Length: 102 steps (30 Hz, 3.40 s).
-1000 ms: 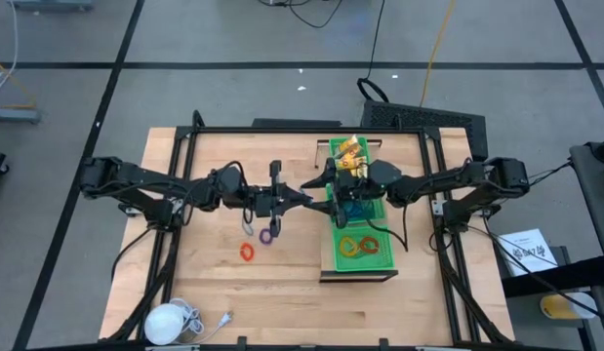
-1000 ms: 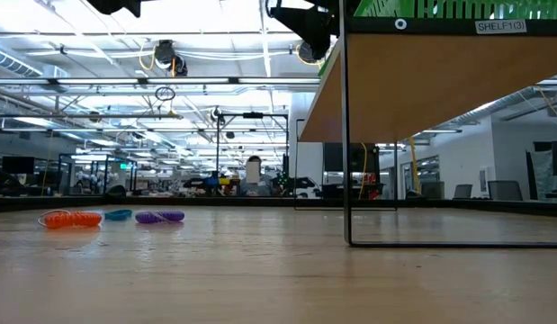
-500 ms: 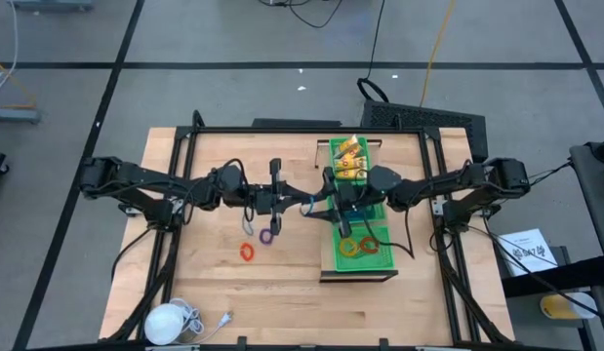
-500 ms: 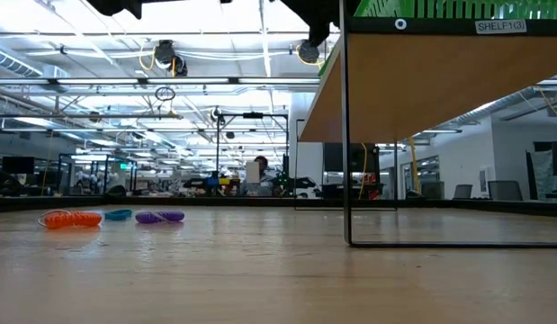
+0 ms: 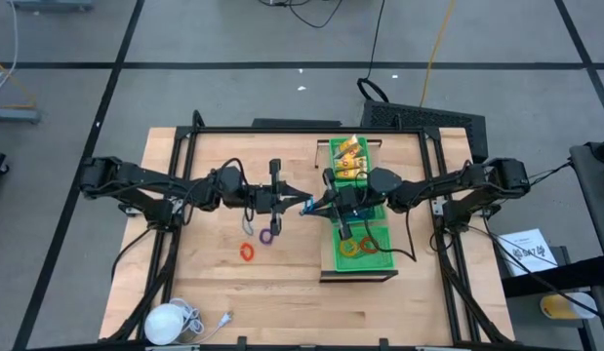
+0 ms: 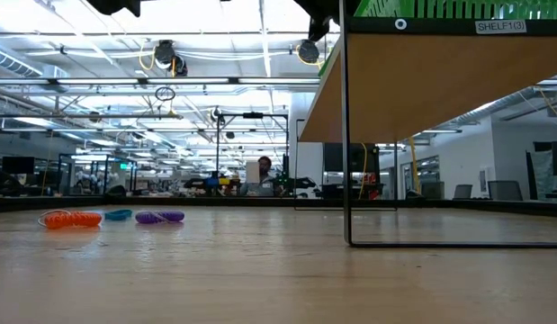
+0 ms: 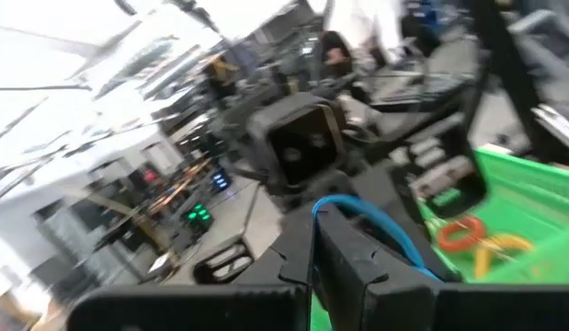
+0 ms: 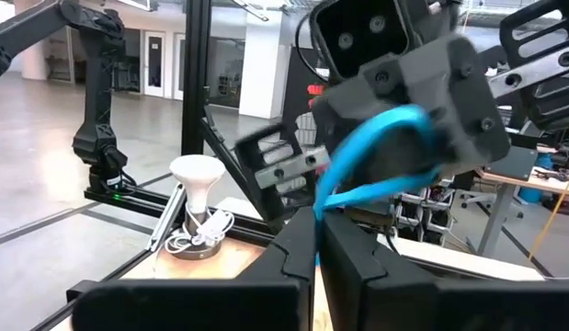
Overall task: Pick & Place Office Desk Supplies
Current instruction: Put the blue rubber band into the middle green bin
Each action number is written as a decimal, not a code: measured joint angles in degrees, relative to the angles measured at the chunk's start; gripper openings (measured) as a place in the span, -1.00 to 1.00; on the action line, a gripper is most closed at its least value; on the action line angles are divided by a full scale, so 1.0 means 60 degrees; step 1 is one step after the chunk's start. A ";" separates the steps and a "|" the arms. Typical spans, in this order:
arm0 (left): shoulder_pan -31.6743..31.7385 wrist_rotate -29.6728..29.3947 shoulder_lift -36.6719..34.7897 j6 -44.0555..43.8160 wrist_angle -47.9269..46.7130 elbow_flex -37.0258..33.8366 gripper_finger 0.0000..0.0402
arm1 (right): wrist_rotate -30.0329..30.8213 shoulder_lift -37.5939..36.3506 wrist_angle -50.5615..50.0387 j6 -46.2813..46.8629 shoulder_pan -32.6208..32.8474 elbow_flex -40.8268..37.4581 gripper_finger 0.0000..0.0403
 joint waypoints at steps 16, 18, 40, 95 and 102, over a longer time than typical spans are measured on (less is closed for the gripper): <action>-0.1421 -0.3284 -0.1177 -0.1849 -0.1217 0.0178 0.06 | -0.0008 -0.2094 -0.3455 -0.0055 -0.0142 0.0000 -1.00; -0.1424 -0.3282 -0.1376 -0.2172 -0.1517 0.0178 0.14 | -0.0007 -0.2554 -0.4057 -0.0073 -0.0142 -0.0004 -1.00; -0.1009 -0.4449 -0.1534 -0.4327 -0.4416 0.0164 0.11 | 0.1293 -0.5661 -1.0016 0.0226 -0.0131 -0.0011 -0.93; -0.1011 -0.4526 -0.1537 -0.4862 -0.5365 0.0164 0.11 | 0.0970 -0.6168 -1.1861 0.1648 -0.0123 -0.0016 0.26; -0.1013 -0.4519 -0.1541 -0.5677 -0.6316 0.0178 0.11 | 0.2049 -0.6237 -1.1606 0.1617 -0.0135 -0.0012 0.26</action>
